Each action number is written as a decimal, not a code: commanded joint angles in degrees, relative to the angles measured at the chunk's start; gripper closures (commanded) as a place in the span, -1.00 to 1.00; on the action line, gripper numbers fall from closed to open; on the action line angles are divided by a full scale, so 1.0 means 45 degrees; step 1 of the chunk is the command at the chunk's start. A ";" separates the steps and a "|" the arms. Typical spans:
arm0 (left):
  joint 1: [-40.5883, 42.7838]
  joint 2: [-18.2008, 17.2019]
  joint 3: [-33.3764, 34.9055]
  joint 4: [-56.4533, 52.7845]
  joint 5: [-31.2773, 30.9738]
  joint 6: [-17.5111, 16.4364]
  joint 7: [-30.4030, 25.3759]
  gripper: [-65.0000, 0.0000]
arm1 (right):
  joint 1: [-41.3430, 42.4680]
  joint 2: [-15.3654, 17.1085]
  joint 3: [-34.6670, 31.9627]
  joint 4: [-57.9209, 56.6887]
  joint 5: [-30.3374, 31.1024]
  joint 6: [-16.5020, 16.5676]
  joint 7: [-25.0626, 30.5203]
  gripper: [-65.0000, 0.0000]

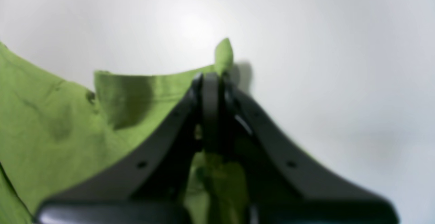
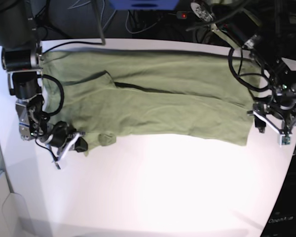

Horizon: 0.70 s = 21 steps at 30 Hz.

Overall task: Fold the T-shirt properly
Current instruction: 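Grasp the shirt's opposite edge with both grippers at its two corners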

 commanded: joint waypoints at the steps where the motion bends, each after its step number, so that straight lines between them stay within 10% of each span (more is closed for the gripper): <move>1: -0.0551 -0.0218 0.0043 -0.0286 -0.0195 0.0060 -0.0259 -0.29 | 0.0322 0.0157 0.0016 0.0143 0.0043 0.0095 0.0009 0.98; 13: -0.2406 -0.0922 0.0121 -0.4877 -0.0077 0.0060 -0.2798 -0.29 | 0.0029 0.0118 0.0036 0.0182 0.0043 0.0095 -0.0010 0.98; 21: -0.2680 -0.1176 0.0160 -0.8061 -0.0195 0.1828 -0.5123 -0.30 | -0.0010 0.0138 0.0016 0.0182 0.0043 0.0095 -0.0010 0.98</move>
